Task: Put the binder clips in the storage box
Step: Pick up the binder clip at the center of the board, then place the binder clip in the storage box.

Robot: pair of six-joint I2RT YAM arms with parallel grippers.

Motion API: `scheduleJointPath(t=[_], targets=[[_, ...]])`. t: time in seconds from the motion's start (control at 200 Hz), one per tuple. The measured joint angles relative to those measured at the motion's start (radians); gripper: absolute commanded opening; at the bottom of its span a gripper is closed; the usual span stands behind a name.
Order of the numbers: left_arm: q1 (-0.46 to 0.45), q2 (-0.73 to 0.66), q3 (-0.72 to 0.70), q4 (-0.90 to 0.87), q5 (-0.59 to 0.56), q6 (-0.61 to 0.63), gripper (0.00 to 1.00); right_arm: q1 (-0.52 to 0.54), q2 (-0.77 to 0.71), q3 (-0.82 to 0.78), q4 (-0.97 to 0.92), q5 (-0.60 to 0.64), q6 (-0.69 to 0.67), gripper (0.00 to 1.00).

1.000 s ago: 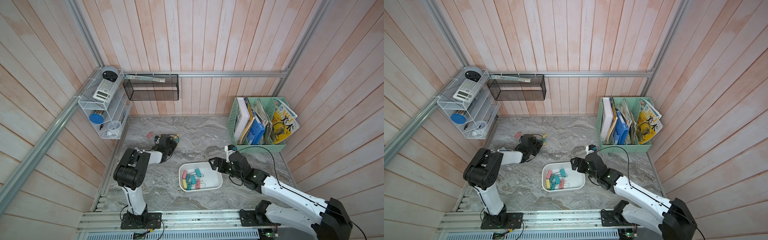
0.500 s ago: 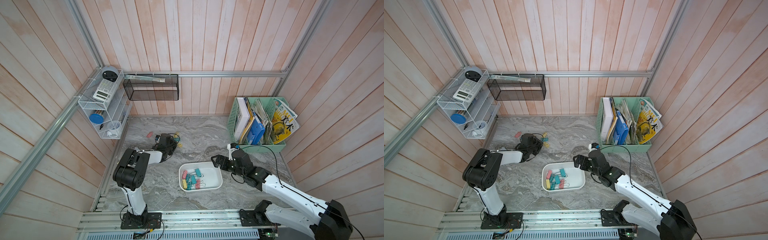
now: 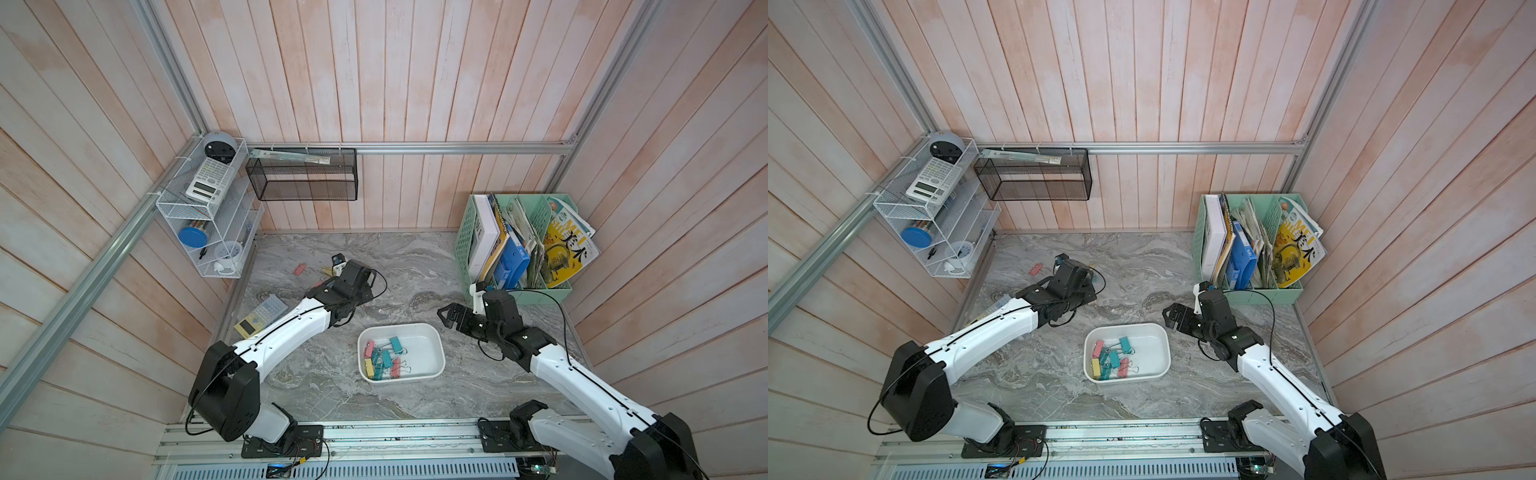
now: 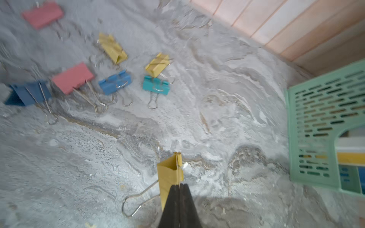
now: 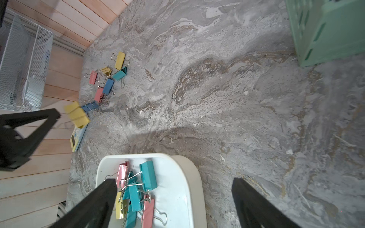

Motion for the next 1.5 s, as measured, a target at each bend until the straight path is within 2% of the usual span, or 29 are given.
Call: scheduleJointPath(t=[0.12,0.24,0.32,0.405,0.63,0.865,1.1,1.215,1.34,1.5], targets=[[-0.192,0.048,0.256,-0.288,-0.157,0.067,0.00,-0.046,0.003,0.024,-0.055,0.031,0.001,0.98],[-0.367,0.187,0.482,-0.594,-0.257,0.062,0.00,-0.147,0.024,0.032,-0.089,0.031,0.008,0.98],[-0.449,0.300,0.558,-0.728,-0.282,0.045,0.00,-0.194,0.030,0.032,-0.111,0.030,0.010,0.98],[-0.499,0.394,0.565,-0.778,-0.263,0.037,0.00,-0.207,0.023,0.031,-0.115,0.026,0.008,0.98],[-0.500,0.533,0.560,-0.731,-0.176,0.031,0.00,-0.209,-0.067,0.029,-0.147,0.020,-0.001,0.98],[-0.476,0.678,0.589,-0.695,-0.169,0.006,0.00,-0.210,-0.207,-0.015,-0.199,0.021,-0.003,0.98],[-0.453,0.673,0.535,-0.693,-0.180,-0.019,0.00,-0.210,-0.273,-0.035,-0.225,0.021,-0.003,0.98],[-0.455,0.671,0.520,-0.675,-0.180,-0.027,0.18,-0.211,-0.263,-0.035,-0.224,0.019,-0.001,0.98],[-0.457,0.672,0.505,-0.650,-0.190,-0.031,0.30,-0.210,-0.254,-0.036,-0.220,0.003,0.002,0.98],[-0.465,0.673,0.504,-0.603,-0.193,-0.018,0.36,-0.211,-0.260,-0.035,-0.219,-0.004,0.001,0.98]])
